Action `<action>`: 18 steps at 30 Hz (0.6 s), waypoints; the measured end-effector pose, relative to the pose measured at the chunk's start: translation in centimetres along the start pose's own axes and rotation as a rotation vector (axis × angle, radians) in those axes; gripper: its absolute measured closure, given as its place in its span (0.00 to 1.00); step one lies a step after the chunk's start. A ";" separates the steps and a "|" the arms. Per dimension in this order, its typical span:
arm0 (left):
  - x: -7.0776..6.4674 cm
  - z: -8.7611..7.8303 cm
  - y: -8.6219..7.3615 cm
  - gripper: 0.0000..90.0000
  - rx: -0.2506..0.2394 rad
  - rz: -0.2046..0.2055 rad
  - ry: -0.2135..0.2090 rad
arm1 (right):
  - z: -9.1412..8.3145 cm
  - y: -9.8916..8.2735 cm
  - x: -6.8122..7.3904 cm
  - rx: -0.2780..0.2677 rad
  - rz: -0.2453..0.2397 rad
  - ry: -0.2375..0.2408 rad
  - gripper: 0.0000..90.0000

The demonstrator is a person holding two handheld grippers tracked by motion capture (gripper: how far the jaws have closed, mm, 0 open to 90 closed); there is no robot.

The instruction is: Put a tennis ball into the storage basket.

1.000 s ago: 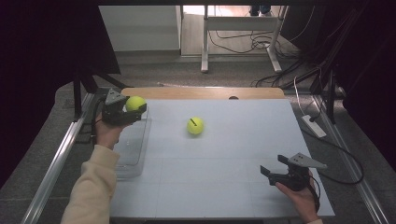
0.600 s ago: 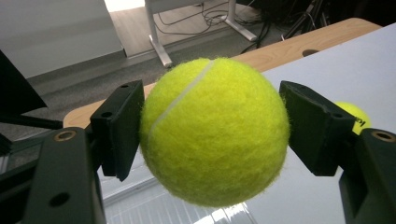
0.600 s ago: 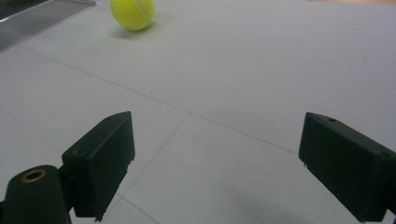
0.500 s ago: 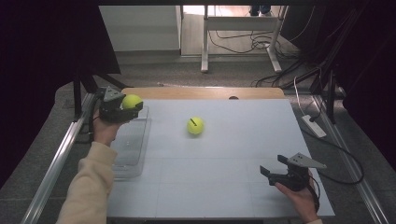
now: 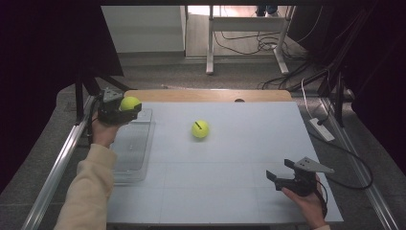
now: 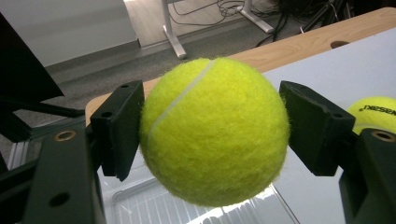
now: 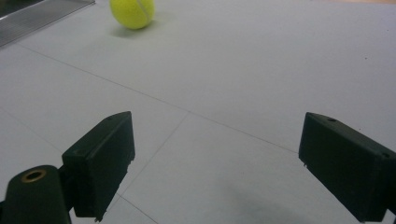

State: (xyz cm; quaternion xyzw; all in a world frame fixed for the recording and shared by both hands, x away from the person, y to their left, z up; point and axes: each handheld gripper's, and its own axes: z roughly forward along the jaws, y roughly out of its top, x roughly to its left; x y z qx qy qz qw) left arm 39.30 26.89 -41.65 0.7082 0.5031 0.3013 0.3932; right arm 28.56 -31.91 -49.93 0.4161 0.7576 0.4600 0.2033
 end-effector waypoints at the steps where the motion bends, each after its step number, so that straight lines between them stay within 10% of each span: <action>1: 0.2 0.0 0.1 0.30 0.002 -0.003 0.005 | 0.0 0.0 0.0 -0.001 0.001 -0.001 0.12; 18: 1.7 0.5 0.0 0.30 0.044 -0.038 0.045 | 0.1 0.0 0.1 0.003 -0.001 0.001 0.12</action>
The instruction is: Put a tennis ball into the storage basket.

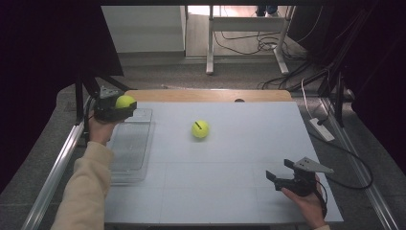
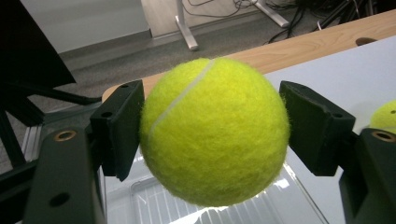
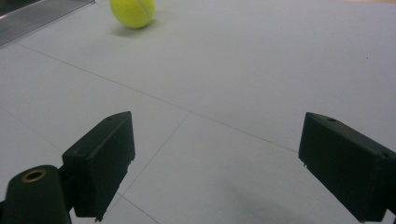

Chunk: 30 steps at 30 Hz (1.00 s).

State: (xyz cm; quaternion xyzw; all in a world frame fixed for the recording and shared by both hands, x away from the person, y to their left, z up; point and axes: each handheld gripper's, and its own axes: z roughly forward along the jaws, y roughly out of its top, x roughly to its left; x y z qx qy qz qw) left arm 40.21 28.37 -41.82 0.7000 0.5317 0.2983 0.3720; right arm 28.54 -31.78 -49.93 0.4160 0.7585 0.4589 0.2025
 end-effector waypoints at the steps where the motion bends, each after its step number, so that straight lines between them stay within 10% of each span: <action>1: 0.0 0.0 0.0 0.30 0.000 0.000 0.000 | 0.0 0.0 0.0 0.000 0.000 0.000 0.12; 30: 1.4 2.6 -0.8 0.30 0.117 -0.012 0.029 | 0.2 -0.1 -0.1 0.008 0.004 -0.001 0.12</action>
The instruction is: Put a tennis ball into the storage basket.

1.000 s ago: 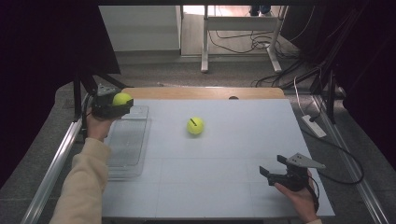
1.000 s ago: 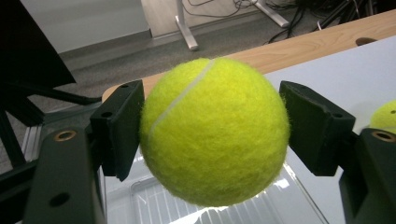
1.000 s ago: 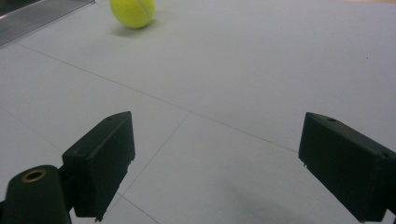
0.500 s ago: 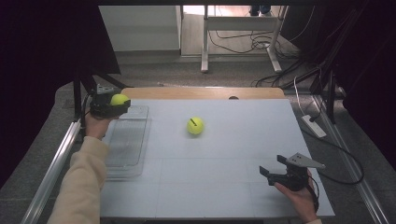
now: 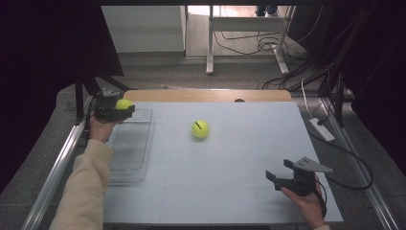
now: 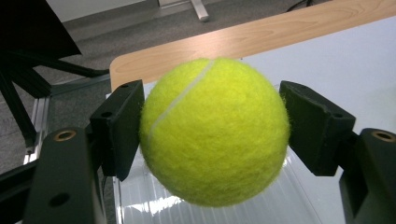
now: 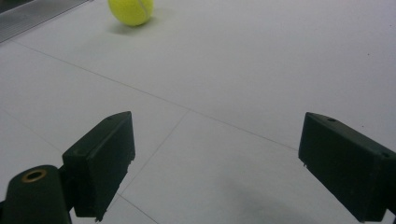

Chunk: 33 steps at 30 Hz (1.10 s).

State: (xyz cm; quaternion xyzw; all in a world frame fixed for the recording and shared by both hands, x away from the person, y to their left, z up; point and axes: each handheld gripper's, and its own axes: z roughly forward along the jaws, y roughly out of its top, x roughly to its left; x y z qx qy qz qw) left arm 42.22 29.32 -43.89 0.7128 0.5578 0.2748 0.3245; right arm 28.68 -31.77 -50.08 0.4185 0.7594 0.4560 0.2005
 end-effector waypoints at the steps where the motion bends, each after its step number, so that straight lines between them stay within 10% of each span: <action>1: 0.0 0.1 0.0 0.30 0.004 0.000 0.001 | 0.0 0.0 0.0 0.000 0.000 -0.001 0.12; 33: 0.2 2.4 -0.9 0.29 0.125 0.019 0.014 | 0.0 0.0 -0.1 0.001 0.001 -0.003 0.12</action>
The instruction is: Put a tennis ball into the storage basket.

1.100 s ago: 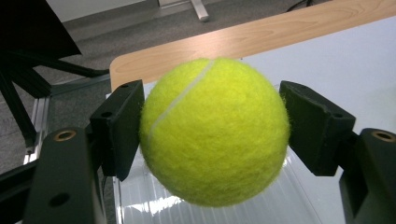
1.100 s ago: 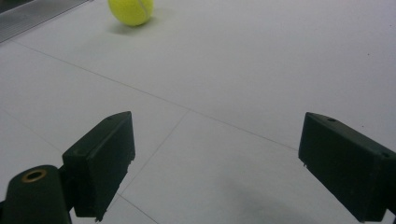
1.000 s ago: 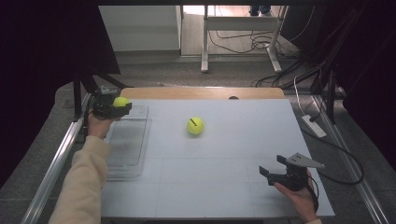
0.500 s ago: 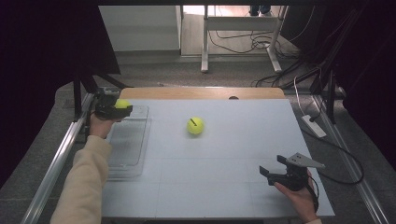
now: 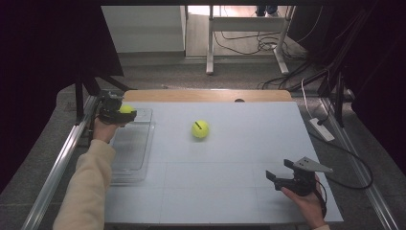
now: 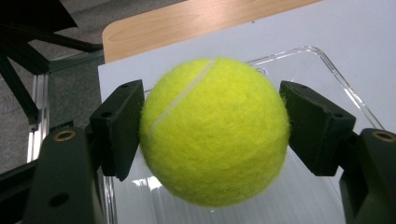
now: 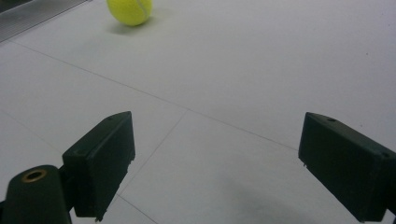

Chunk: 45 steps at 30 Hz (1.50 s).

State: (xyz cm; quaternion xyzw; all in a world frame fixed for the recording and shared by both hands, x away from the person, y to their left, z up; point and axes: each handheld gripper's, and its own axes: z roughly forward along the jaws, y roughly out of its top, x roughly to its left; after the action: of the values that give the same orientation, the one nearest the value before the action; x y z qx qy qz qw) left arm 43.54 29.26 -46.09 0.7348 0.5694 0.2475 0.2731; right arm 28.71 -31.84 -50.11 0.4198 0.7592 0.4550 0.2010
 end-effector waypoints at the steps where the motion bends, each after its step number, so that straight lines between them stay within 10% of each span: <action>1: 0.0 0.1 0.0 0.29 0.006 0.001 0.001 | 0.0 0.0 0.0 0.000 0.000 0.000 0.12; 45: 0.1 1.8 -1.1 0.28 0.108 0.021 0.026 | 0.0 0.0 0.0 -0.002 0.000 0.001 0.12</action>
State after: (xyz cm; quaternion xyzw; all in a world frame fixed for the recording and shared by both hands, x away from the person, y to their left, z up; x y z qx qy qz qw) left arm 43.99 29.34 -48.17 0.7510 0.5779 0.2288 0.2228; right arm 28.73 -31.85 -50.07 0.4195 0.7588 0.4559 0.2007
